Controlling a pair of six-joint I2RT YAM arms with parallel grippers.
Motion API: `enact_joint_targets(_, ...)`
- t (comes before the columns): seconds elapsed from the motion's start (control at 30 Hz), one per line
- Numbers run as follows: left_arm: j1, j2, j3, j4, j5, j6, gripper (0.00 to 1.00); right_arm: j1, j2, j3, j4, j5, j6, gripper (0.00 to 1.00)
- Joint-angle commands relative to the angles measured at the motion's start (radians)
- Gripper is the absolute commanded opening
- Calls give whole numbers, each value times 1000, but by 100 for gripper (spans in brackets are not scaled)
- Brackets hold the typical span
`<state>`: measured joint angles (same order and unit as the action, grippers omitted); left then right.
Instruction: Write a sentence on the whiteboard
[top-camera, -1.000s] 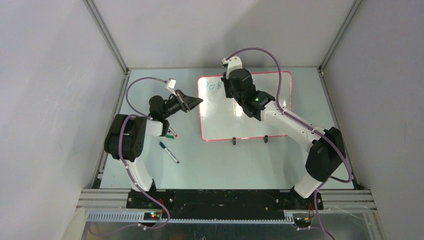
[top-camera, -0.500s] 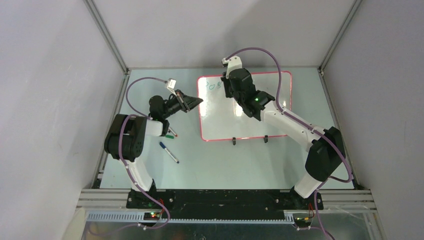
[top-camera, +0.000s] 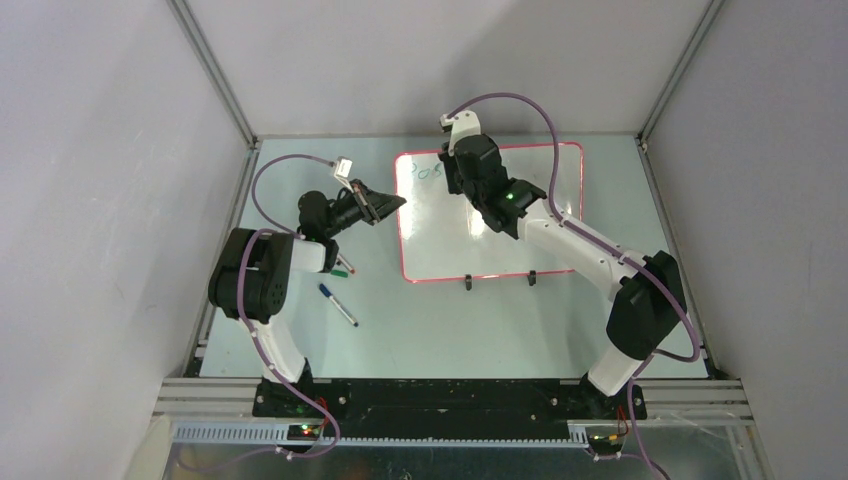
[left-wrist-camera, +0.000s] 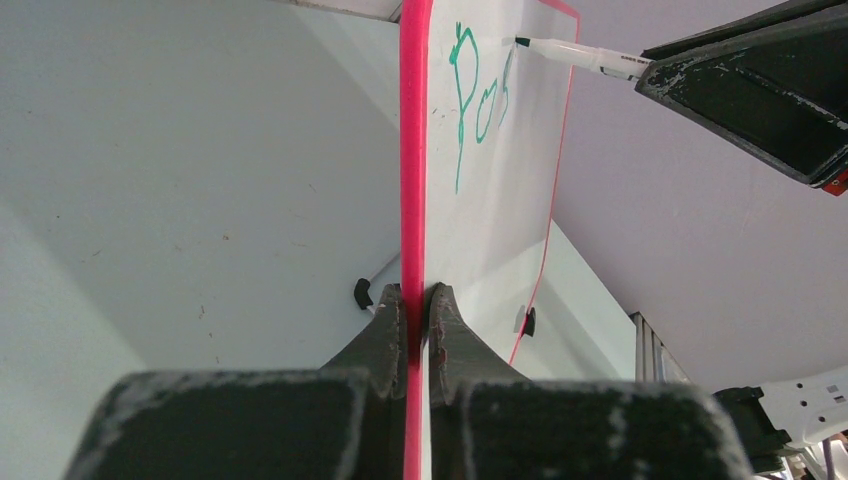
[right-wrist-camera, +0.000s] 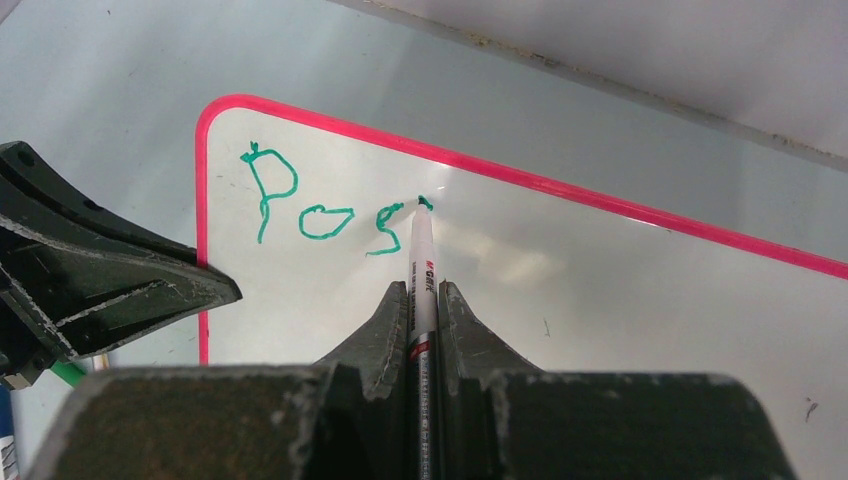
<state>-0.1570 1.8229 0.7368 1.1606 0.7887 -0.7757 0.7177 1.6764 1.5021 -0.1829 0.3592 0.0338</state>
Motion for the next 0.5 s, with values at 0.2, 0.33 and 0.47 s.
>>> enact_joint_targets(0.2, -21, -24, 13, -46, -37, 101, 1, -1, -15, 28, -1, 47, 12, 0)
enact_joint_targets(0.33, -22, -26, 14, -47, -37, 101, 1, -1, -14, 27, -1, 59, 11, 0)
enact_joint_targets(0.47, -21, -25, 14, -47, -37, 101, 1, -1, -18, 24, 2, 54, 9, 0)
